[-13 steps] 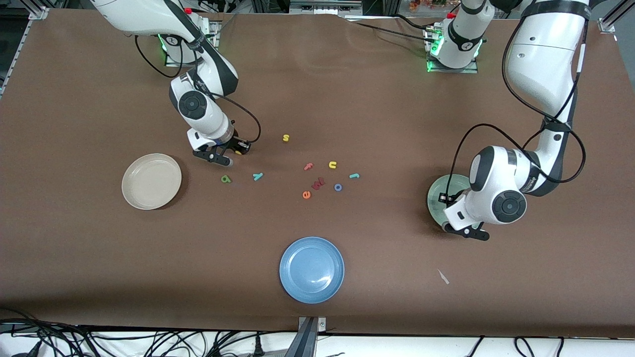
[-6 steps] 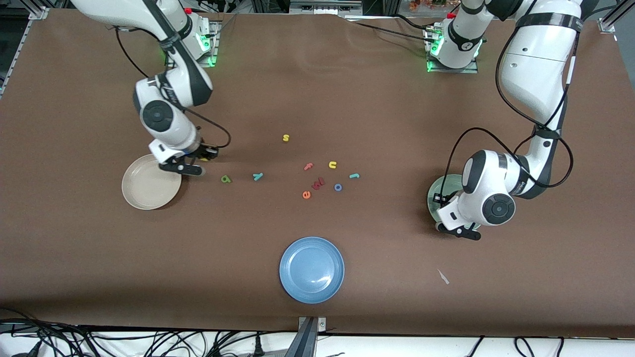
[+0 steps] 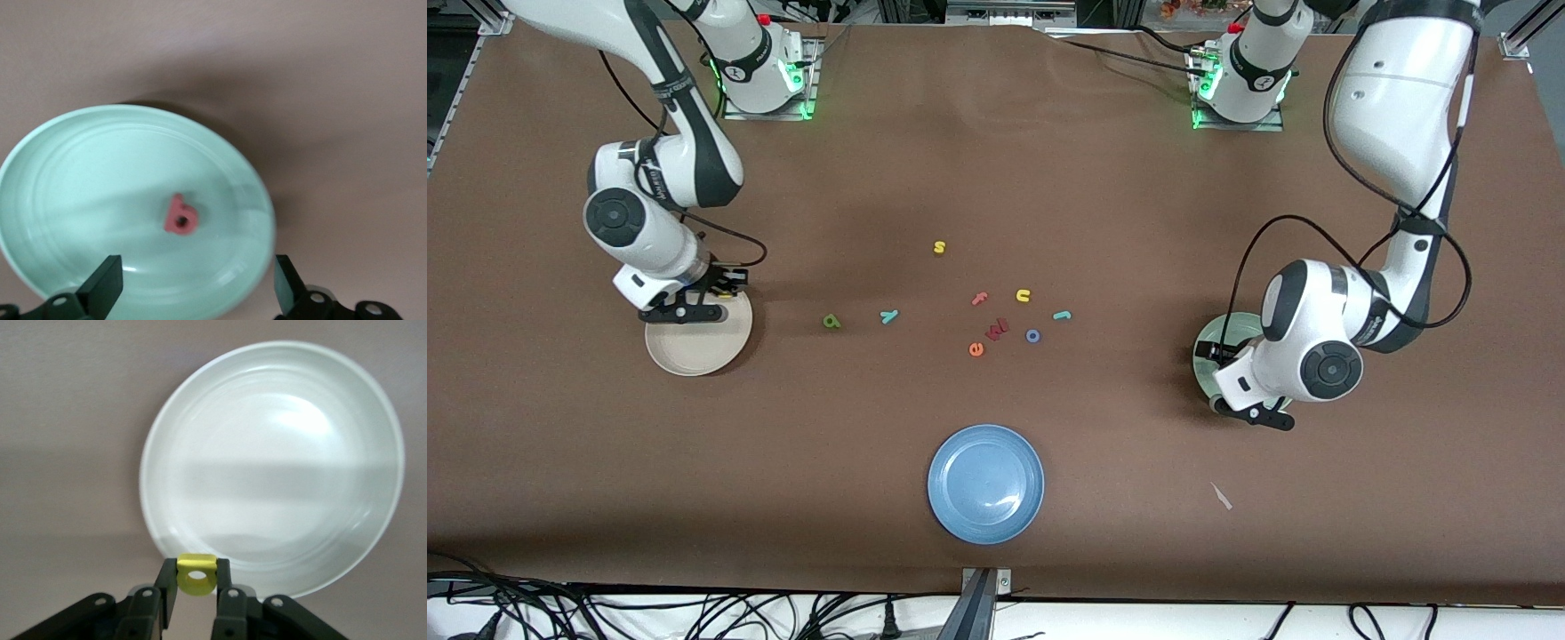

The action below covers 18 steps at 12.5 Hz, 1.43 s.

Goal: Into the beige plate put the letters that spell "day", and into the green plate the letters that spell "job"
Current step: 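Drop the yellow a on the beige plate and pink b on the green plate, then move both grippers to the green b and blue o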

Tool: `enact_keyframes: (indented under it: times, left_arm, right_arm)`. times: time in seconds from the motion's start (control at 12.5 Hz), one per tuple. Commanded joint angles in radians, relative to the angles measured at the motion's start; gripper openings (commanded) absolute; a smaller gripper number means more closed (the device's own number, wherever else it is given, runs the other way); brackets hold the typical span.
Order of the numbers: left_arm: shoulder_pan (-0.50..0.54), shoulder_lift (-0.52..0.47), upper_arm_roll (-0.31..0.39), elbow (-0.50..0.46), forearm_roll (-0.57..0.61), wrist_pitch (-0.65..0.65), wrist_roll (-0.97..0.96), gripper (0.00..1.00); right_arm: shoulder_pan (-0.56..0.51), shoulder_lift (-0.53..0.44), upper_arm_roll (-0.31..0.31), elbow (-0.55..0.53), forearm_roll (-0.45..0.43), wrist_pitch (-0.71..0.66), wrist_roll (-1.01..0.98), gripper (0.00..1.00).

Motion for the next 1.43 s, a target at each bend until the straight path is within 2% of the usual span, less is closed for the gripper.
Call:
enact_keyframes:
  times: [0.0,0.08,0.24,0.32,0.48,0.64,0.8,0.96,1.04,1.28,1.35]
  left_arm:
    - [-0.005,-0.081,-0.075,-0.02,-0.055,-0.057,-0.106,1.0]
    - [-0.008,-0.082,-0.114,-0.016,-0.085,-0.054,-0.227,1.0]
    - [-0.015,-0.079,-0.184,-0.011,-0.09,-0.043,-0.464,1.0]
    - [-0.034,-0.079,-0.197,-0.008,-0.088,-0.041,-0.561,1.0]
    - [-0.101,-0.065,-0.197,0.0,-0.093,-0.008,-0.719,1.0]
    - [-0.167,-0.027,-0.195,-0.003,-0.09,0.092,-0.897,1.0]
    - [-0.221,0.007,-0.195,-0.003,-0.082,0.207,-1.001,1.0]
    - [-0.268,0.042,-0.186,-0.006,-0.077,0.314,-1.077,1.0]
    - [-0.296,0.063,-0.178,-0.008,-0.056,0.348,-1.1,1.0]
    - [-0.341,0.129,-0.163,0.001,0.206,0.374,-1.121,1.0]
    - [-0.35,0.143,-0.163,0.018,0.217,0.396,-1.108,1.0]
  right_arm:
    - [0.002,-0.001,-0.03,-0.009,0.02,0.029,-0.105,0.47]
    - [0.002,-0.001,-0.03,-0.008,0.052,0.026,-0.105,0.99]
    - [0.003,-0.007,-0.022,-0.008,0.161,0.01,-0.103,1.0]
    - [0.011,-0.008,-0.019,-0.003,0.179,0.0,-0.079,1.0]
    - [0.011,-0.006,0.034,0.014,0.18,-0.007,0.037,1.0]
    - [0.012,0.002,0.119,0.038,0.178,-0.007,0.076,1.0]
    - [0.029,0.041,0.166,0.075,0.161,-0.004,0.032,1.0]
    - [0.076,0.086,0.174,0.126,0.158,0.001,-0.019,1.0]
    - [0.1,0.103,0.174,0.138,0.144,0.01,-0.037,1.0]
    - [0.117,0.173,0.174,0.15,0.056,0.07,-0.08,1.0]
    - [0.117,0.187,0.174,0.152,0.022,0.085,-0.108,1.0]
